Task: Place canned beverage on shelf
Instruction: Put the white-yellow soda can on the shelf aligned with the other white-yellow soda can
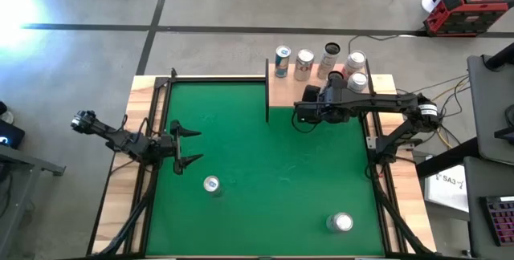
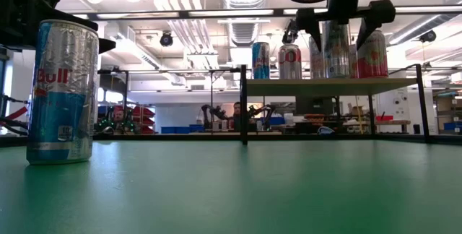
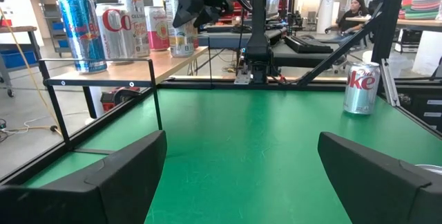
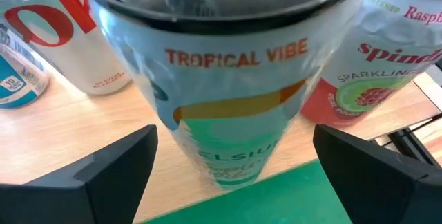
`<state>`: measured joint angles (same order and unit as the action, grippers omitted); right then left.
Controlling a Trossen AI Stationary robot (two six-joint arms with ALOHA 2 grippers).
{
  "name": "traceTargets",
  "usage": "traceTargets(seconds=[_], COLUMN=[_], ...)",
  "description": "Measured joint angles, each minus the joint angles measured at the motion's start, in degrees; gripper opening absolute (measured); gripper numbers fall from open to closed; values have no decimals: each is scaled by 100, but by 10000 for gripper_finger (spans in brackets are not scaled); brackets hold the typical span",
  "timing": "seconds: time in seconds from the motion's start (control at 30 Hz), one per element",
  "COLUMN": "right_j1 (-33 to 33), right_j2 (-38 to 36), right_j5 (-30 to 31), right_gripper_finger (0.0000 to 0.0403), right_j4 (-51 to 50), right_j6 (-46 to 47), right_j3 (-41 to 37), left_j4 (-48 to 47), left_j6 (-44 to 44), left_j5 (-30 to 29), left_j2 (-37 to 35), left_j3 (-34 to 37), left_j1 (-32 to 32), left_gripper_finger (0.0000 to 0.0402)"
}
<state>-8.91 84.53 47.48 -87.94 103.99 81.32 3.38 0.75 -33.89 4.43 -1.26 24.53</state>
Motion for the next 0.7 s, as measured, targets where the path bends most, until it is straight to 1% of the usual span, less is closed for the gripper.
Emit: traceTargets(seconds=[0.2,0.7], right_j1=[0,0], right_j2=[2,2], right_j5=[-149,-151], right_gripper_finger=[380,379], right_j4=[4,37], right_j6=[5,96], right_j3=[0,0], left_j4=[0,1], left_j6=[0,0], left_j5=[1,2], left_j2=[0,0], left_j3=[0,0], left_j1=[0,0], left_gripper_finger=[361,361])
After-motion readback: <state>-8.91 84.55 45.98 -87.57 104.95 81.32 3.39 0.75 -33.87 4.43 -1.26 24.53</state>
